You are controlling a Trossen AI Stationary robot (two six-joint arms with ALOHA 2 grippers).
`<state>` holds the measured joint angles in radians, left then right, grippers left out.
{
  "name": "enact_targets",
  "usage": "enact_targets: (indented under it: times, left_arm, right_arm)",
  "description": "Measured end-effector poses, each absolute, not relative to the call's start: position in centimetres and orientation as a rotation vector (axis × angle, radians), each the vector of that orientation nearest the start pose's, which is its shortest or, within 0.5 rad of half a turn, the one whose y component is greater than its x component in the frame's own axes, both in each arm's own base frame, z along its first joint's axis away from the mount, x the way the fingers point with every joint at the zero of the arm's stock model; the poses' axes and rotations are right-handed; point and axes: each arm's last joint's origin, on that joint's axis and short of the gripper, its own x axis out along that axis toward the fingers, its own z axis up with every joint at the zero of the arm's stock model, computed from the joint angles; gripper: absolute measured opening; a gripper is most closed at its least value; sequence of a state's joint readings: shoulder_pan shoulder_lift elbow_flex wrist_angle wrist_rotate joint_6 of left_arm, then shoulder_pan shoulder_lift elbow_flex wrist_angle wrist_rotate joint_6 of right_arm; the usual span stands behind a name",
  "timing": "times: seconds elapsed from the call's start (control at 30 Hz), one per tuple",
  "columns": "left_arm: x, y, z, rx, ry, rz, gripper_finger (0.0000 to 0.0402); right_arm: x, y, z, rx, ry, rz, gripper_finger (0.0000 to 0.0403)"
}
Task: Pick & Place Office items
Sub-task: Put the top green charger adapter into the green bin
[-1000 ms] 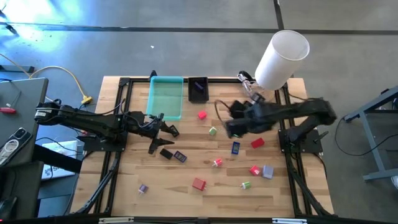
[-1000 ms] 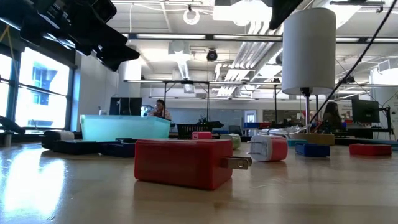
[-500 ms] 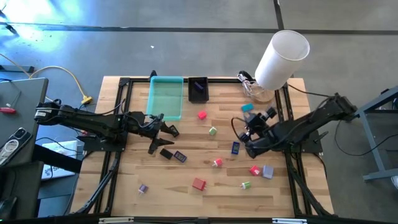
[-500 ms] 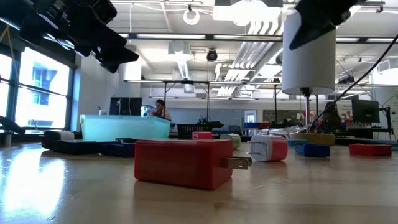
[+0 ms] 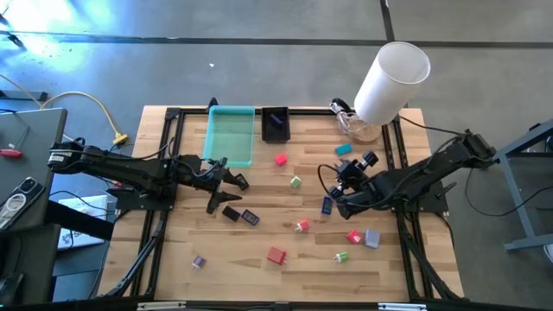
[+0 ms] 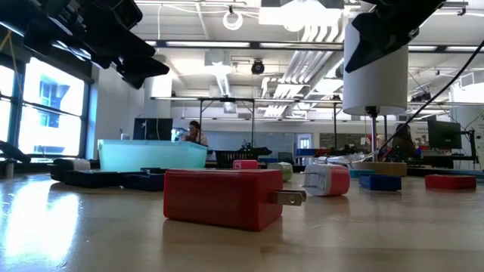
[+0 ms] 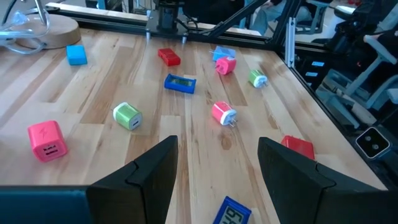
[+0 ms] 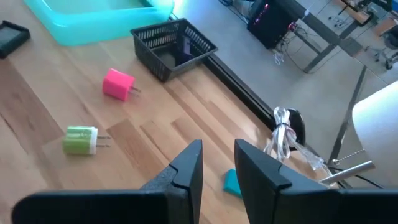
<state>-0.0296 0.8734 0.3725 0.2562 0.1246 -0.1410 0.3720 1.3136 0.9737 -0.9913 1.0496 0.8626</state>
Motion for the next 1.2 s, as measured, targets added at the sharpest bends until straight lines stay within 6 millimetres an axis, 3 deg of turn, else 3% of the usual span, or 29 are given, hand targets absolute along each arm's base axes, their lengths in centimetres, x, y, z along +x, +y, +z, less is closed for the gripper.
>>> enact_targets:
  times: [0.4, 0.63, 1.2]
  left_arm:
    - [18.8, -0.9, 21.8, -0.168, 0.255, -0.133, 0.0216]
    - [18.8, -0.9, 21.8, -0.168, 0.255, -0.133, 0.0216]
    - [18.8, -0.9, 21.7, -0.168, 0.257, -0.132, 0.0216]
  right_arm:
    - [22.1, 5.9, 25.7, -0.111, 0.580, -0.947, 0.0082]
    - [22.8, 6.1, 26.0, -0.014, 0.475, -0.963, 0.0118]
    - [24.1, 6.5, 25.9, 0.135, 0.617, -0.726, 0.0169]
